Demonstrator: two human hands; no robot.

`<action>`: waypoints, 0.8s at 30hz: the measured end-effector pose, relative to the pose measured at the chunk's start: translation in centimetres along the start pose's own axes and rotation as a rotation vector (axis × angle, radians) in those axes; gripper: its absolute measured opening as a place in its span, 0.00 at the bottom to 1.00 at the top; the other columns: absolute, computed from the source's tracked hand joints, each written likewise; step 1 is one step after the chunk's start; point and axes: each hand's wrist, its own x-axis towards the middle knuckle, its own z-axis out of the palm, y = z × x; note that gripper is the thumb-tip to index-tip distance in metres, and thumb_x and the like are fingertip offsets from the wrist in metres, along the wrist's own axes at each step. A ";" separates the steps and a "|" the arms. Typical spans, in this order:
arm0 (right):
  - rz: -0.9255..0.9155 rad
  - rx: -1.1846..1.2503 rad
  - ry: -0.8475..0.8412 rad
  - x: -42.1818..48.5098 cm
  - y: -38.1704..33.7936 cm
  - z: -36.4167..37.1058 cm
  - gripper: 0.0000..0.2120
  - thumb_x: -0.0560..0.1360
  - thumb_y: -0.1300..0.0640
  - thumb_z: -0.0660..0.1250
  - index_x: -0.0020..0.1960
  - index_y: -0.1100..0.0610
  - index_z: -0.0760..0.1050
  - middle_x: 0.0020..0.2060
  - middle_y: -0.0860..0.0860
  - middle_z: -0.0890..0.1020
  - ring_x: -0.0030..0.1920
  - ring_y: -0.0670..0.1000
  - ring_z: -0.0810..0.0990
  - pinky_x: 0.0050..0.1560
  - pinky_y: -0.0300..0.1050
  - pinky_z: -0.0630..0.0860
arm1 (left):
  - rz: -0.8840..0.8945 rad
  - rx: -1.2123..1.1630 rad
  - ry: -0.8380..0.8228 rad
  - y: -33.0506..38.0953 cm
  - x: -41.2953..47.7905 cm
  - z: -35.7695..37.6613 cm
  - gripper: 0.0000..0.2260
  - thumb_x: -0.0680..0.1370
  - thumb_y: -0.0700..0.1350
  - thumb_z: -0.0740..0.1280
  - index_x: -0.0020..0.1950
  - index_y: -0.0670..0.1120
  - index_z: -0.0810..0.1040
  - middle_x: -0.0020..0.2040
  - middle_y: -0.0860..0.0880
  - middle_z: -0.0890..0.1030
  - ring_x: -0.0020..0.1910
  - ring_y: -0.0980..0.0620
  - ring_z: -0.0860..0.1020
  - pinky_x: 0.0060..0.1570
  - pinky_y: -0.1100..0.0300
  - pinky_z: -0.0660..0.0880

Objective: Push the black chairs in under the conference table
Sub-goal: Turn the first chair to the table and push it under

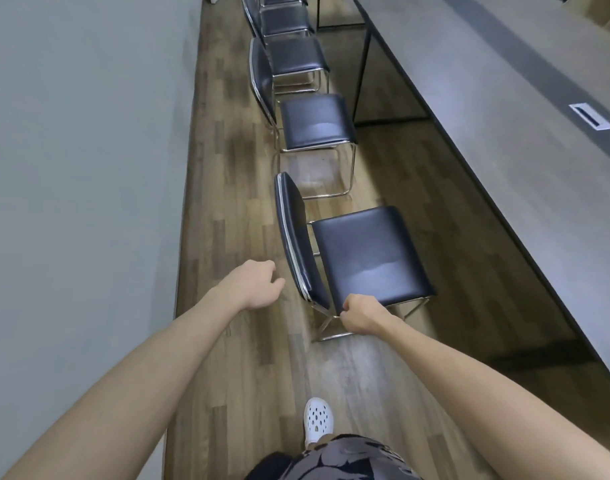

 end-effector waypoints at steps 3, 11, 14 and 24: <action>0.026 0.023 -0.026 1.0 1.2 0.1 0.08 0.73 0.61 0.56 0.35 0.56 0.64 0.39 0.55 0.74 0.41 0.57 0.72 0.40 0.41 0.68 | -0.016 0.011 -0.027 0.2 1.2 0.6 0.21 0.81 0.55 0.56 0.68 0.43 0.71 0.63 0.41 0.77 0.57 0.42 0.77 0.51 0.54 0.74; 0.063 0.098 -0.039 2.7 2.7 0.8 0.05 0.74 0.60 0.57 0.41 0.58 0.70 0.50 0.60 0.81 0.47 0.58 0.76 0.46 0.43 0.71 | -0.005 0.048 -0.071 0.5 3.8 0.5 0.21 0.82 0.54 0.56 0.69 0.43 0.70 0.64 0.41 0.77 0.58 0.43 0.77 0.49 0.56 0.72; 0.082 0.128 -0.019 3.2 2.8 0.9 0.10 0.75 0.59 0.56 0.50 0.60 0.75 0.56 0.60 0.80 0.57 0.60 0.77 0.53 0.45 0.72 | 0.016 0.067 -0.084 0.5 4.9 0.2 0.20 0.82 0.54 0.56 0.68 0.43 0.71 0.63 0.41 0.77 0.56 0.43 0.77 0.47 0.56 0.71; 0.225 0.232 0.015 5.2 1.2 1.7 0.18 0.80 0.55 0.53 0.59 0.65 0.74 0.62 0.61 0.77 0.63 0.61 0.73 0.58 0.45 0.70 | 0.111 0.148 -0.176 -2.3 9.7 -1.0 0.20 0.82 0.54 0.55 0.67 0.43 0.71 0.63 0.41 0.77 0.58 0.42 0.76 0.53 0.54 0.73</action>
